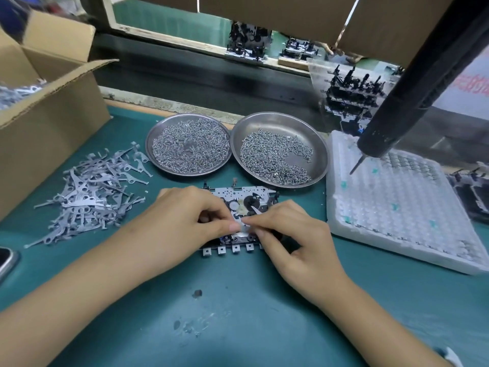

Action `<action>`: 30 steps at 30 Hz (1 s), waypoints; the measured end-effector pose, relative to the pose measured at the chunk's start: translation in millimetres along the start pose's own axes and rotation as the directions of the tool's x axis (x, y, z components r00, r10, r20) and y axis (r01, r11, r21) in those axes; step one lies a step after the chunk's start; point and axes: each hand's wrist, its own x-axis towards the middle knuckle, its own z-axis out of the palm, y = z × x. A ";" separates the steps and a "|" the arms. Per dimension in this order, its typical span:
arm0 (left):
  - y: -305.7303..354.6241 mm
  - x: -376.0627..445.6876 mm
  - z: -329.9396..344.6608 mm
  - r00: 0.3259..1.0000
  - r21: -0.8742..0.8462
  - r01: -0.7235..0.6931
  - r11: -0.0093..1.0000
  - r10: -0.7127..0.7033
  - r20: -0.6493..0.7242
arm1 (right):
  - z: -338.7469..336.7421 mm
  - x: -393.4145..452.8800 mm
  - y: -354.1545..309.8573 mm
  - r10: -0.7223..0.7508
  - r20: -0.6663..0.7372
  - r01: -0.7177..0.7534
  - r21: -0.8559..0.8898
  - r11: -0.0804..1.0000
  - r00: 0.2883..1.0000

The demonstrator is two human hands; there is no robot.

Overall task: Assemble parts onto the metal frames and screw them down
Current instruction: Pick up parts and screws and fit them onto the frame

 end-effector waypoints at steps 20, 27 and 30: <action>-0.7 -0.4 3.7 0.998 -0.171 0.026 0.985 -0.035 -0.051 | 9.4 -6.9 -7.8 -0.157 0.026 0.154 -0.405 0.901 0.987; 1.6 2.5 6.2 0.998 -0.226 0.036 0.973 -0.048 -0.047 | 13.9 -6.9 -5.5 -0.136 -0.037 0.109 -0.408 0.907 0.990; 1.3 3.3 4.4 0.999 -0.243 0.033 0.969 -0.042 -0.029 | 11.8 -5.8 -4.0 -0.108 -0.043 0.087 -0.335 0.938 0.993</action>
